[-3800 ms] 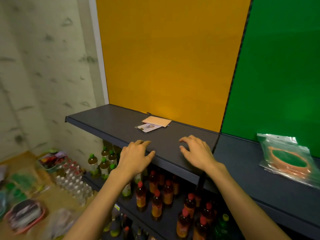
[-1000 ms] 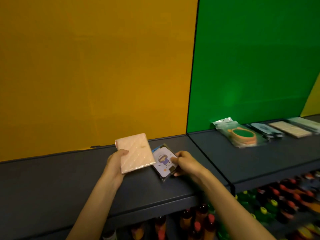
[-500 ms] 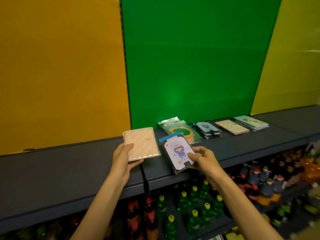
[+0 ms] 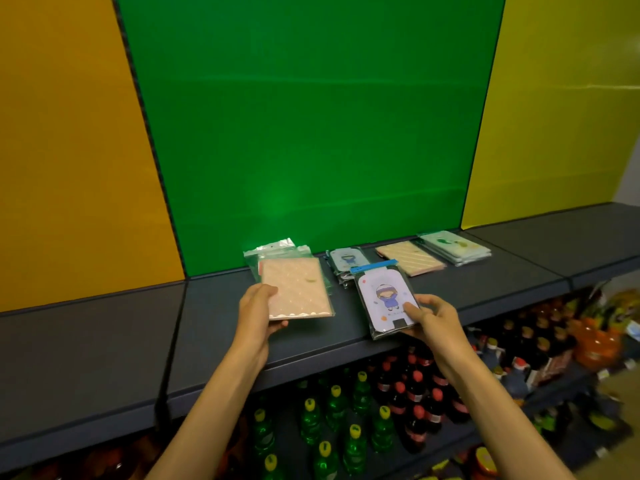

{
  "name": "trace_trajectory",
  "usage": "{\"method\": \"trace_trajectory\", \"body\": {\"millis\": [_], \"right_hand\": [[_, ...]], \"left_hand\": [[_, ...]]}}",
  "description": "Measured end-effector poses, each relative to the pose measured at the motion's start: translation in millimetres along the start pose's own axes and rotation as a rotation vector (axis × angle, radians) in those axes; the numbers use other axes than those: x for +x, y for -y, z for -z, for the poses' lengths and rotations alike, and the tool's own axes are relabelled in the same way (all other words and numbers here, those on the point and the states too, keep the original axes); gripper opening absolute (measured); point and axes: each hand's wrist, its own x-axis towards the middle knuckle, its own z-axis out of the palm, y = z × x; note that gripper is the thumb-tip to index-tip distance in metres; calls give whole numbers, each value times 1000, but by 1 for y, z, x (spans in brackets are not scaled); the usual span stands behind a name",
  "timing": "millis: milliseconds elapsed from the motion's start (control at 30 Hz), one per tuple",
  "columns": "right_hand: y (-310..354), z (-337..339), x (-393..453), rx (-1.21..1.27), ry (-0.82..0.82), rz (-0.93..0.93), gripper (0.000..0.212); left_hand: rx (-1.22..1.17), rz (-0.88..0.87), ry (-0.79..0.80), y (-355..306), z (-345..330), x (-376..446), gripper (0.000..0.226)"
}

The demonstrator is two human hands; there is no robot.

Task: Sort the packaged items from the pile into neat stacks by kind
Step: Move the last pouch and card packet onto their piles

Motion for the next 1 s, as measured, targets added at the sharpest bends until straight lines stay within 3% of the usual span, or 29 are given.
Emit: {"method": "trace_trajectory", "body": {"millis": [500, 733, 867, 1000], "right_hand": [[18, -44, 180, -211, 64, -4, 10], [0, -71, 226, -294, 123, -9, 19], [3, -74, 225, -546, 83, 111, 19], [4, -63, 230, -803, 142, 222, 27]], "left_hand": [[-101, -81, -159, 3, -59, 89, 16], [-93, -83, -177, -2, -69, 105, 23], [-84, -101, -205, -3, -78, 109, 13], [-16, -134, -250, -1, -97, 112, 15]]}}
